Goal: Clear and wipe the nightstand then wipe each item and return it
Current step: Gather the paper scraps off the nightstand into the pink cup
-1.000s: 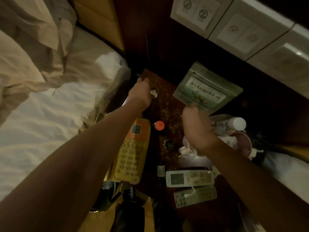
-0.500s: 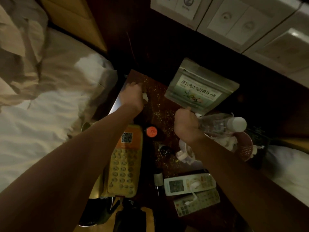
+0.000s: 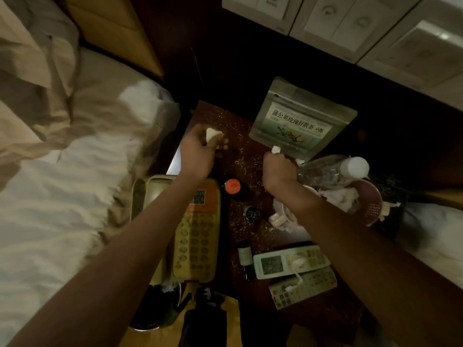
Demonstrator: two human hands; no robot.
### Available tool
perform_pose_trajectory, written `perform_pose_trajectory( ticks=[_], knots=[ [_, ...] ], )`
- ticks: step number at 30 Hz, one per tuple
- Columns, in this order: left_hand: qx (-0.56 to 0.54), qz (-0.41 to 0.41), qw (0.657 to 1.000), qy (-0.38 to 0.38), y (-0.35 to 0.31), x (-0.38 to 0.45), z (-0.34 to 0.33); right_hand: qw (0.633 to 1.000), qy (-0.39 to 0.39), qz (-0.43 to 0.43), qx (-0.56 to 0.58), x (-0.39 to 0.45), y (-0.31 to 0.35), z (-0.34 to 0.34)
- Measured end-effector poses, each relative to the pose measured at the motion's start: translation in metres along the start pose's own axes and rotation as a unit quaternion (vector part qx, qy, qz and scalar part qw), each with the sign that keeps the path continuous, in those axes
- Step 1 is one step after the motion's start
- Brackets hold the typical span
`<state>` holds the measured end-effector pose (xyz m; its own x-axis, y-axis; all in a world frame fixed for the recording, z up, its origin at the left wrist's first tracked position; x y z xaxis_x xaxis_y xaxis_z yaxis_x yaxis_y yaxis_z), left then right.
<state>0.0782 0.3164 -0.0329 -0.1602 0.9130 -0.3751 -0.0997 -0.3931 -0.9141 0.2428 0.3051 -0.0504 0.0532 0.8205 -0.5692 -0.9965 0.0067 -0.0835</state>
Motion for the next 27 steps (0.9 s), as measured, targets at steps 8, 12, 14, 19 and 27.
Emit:
perform_pose_trajectory(
  ticks=[8, 12, 14, 19, 27],
  knots=[
    [-0.176, 0.041, 0.982, -0.052, -0.001, -0.044, 0.000, 0.995, -0.100, -0.025, -0.010, 0.005, 0.000, -0.003],
    [-0.215, 0.046, 0.974, -0.059, 0.001, -0.047, -0.003, 0.995, -0.094, -0.026, -0.005, 0.014, 0.000, -0.004],
    [-0.221, 0.045, 0.972, -0.060, 0.000, -0.048, -0.004, 0.996, -0.075, -0.039, 0.017, 0.015, -0.002, -0.005],
    [-0.219, 0.057, 0.972, -0.060, -0.002, -0.049, -0.005, 0.998, -0.039, -0.042, 0.034, 0.007, -0.003, -0.007],
    [-0.208, 0.104, 0.971, -0.064, 0.000, -0.041, -0.006, 0.999, 0.003, -0.045, 0.014, 0.003, -0.003, -0.008]
  ],
)
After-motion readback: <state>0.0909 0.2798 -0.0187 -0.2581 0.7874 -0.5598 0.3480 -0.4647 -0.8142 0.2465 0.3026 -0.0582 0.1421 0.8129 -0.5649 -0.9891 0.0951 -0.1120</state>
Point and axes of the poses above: each hand's wrist, its own x-axis towards the middle knuckle, its own z-axis out of the back of the hand, y = z × x, the point moved 3 cm from there along x, towards the middle knuckle, and after that the axes turned 8 degrees about -x, right-handed, at the moved point
